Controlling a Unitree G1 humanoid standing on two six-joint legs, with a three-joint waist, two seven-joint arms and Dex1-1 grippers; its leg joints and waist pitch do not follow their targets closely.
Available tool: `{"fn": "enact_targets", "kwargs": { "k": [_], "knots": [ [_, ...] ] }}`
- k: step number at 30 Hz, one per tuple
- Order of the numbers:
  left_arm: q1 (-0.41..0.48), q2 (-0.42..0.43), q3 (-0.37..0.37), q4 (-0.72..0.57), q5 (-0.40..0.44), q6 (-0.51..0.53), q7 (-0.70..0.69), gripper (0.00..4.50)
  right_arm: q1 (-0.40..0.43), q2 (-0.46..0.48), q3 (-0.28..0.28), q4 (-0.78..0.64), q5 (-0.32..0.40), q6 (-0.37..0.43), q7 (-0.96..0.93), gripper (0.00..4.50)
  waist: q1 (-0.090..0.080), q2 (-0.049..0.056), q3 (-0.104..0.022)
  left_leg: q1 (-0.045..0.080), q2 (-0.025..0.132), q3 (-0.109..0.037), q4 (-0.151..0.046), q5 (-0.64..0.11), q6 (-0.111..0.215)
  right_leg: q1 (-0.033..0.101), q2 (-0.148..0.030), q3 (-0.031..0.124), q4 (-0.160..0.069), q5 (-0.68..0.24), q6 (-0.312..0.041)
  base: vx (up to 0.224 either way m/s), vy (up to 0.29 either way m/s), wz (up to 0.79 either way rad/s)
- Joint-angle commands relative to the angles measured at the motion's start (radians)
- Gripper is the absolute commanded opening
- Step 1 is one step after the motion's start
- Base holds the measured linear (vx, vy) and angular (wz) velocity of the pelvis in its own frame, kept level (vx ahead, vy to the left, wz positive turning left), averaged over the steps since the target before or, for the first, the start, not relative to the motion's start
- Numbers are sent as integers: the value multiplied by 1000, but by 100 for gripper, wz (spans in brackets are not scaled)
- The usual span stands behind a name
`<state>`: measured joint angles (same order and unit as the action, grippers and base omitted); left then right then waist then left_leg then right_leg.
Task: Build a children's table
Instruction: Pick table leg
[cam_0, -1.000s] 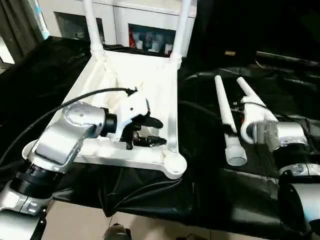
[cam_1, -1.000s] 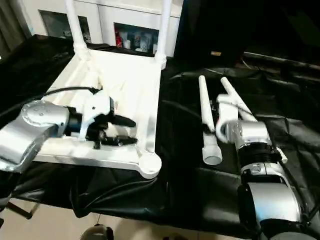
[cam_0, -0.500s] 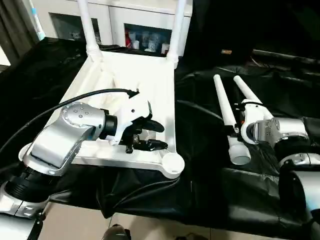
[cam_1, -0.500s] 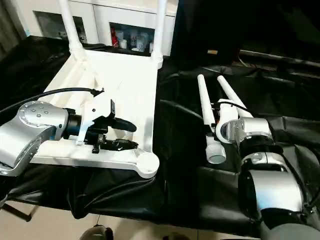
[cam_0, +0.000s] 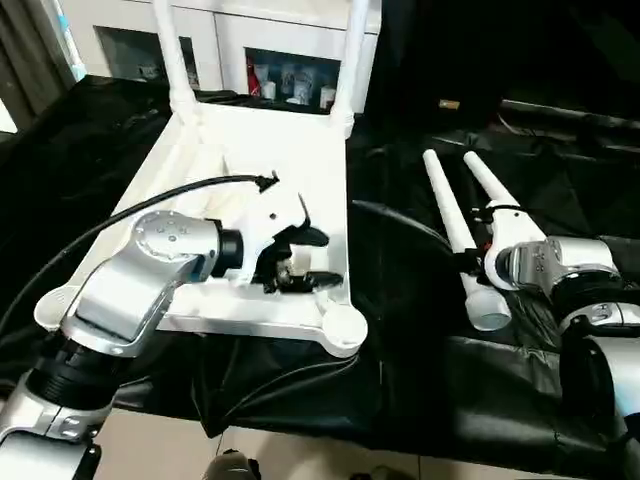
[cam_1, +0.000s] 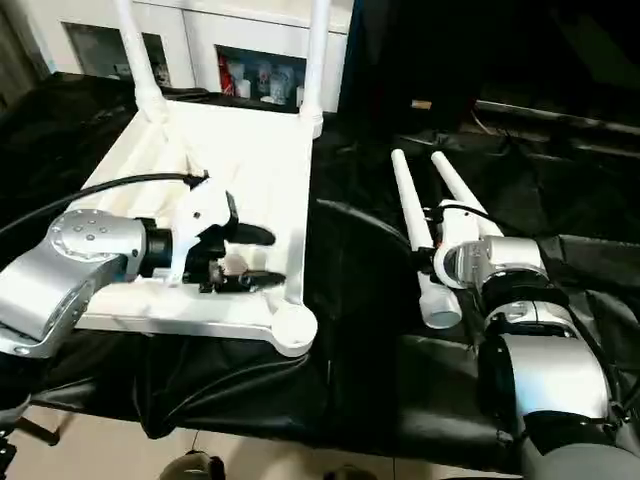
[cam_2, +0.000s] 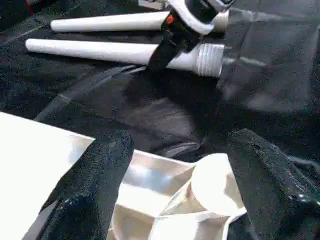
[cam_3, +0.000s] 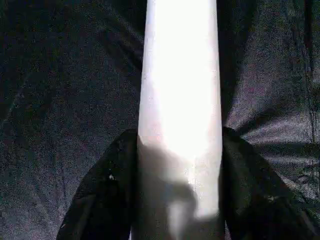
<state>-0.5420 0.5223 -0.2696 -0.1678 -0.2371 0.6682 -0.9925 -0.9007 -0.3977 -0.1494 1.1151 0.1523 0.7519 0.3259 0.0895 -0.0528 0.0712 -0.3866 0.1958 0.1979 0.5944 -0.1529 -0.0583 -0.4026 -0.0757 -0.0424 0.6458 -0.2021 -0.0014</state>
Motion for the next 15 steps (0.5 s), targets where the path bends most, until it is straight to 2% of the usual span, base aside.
{"fn": "enact_targets", "kwargs": {
  "k": [1, 2, 4, 5, 6, 7, 8, 9, 10, 11, 12, 13, 14, 15],
  "knots": [
    [-2, -29, 19, 25, -9, -5, 35, 384, 17, 7, -17, 28, 15, 10, -13, 186, 2, 3, -77, 24, 26, -13, -60, -248, -81, 39, -54, 35, -84, -219, -187, 0, 0, 0],
    [-29, -65, 48, 59, -31, 69, 74, 386, 20, 10, -20, 19, 17, 0, -18, 185, 2, 0, -76, 24, 25, -12, -60, -248, -79, 38, -53, 35, -85, -218, -185, 0, 0, 0],
    [-69, -134, 103, 122, -50, 116, 157, 399, 23, 18, -36, -8, 30, -26, -20, 185, 1, 3, -76, 27, 23, -10, -57, -254, -82, 36, -52, 37, -86, -216, -188, 0, 0, 0],
    [-78, -150, 116, 137, -56, 128, 175, 425, 25, 21, -43, -19, 36, -37, -20, 185, 1, -1, -78, 23, 23, -12, -58, -250, -79, 41, -53, 36, -86, -216, -183, 0, 0, 0],
    [-97, -182, 143, 166, -68, 141, 208, 428, 30, 30, -60, -47, 52, -69, -17, 185, 2, 0, -79, 22, 23, -13, -58, -244, -72, 42, -54, 36, -86, -209, -179, 0, 0, 0],
    [-124, -240, 188, 218, -79, 115, 272, 429, 60, 58, -94, -134, 95, -167, 23, 185, 3, -2, -79, 21, 23, -14, -58, -242, -69, 42, -56, 35, -87, -210, -177, 0, 0, 0],
    [-171, -324, 258, 307, -106, 106, 368, 435, 132, 110, -124, -314, 164, -330, 139, 185, 8, 5, -80, 19, 23, -14, -56, -237, -62, 45, -58, 36, -90, -186, -170, 0, 0, 0],
    [-171, -324, 258, 307, -106, 106, 368, 443, 132, 110, -124, -314, 164, -330, 139, 185, 14, 1, -83, 18, 24, -13, -53, -233, -41, 50, -60, 37, -92, -146, -165, 0, 0, 0],
    [-199, -364, 287, 357, -130, 116, 403, 443, 184, 137, -124, -440, 206, -365, 215, 185, 10, -7, -88, 12, 22, -16, -54, -191, -6, 56, -54, 33, -82, -86, -178, 0, 0, 0],
    [-210, -381, 295, 376, -150, 128, 400, 450, 206, 150, -134, -498, 238, -329, 236, 184, 11, -7, -90, 11, 23, -18, -53, -169, 7, 57, -57, 32, -77, -64, -189, 0, 0, 0],
    [-225, -405, 314, 394, -176, 145, 402, 450, 233, 166, -143, -565, 279, -297, 263, 184, 11, -5, -88, 12, 22, -16, -53, -147, 31, 56, -54, 31, -77, -43, -212, 0, 0, 0],
    [-235, -422, 327, 406, -193, 157, 404, 450, 251, 177, -149, -609, 306, -278, 282, 184, 18, -2, -88, 18, 25, -15, -52, -144, 36, 53, -56, 32, -79, -36, -222, 0, 0, 0],
    [-248, -439, 347, 422, -207, 177, 418, 450, 271, 184, -145, -652, 331, -262, 310, 184, 20, 3, -87, 18, 26, -16, -54, -143, 41, 52, -55, 30, -78, -41, -239, 0, 0, 0],
    [-276, -473, 387, 456, -236, 210, 440, 450, 319, 197, -125, -748, 378, -230, 374, 184, 20, 7, -85, 19, 23, -12, -53, -149, 42, 51, -49, 32, -80, -38, -237, 0, 0, 0]
  ]
}}
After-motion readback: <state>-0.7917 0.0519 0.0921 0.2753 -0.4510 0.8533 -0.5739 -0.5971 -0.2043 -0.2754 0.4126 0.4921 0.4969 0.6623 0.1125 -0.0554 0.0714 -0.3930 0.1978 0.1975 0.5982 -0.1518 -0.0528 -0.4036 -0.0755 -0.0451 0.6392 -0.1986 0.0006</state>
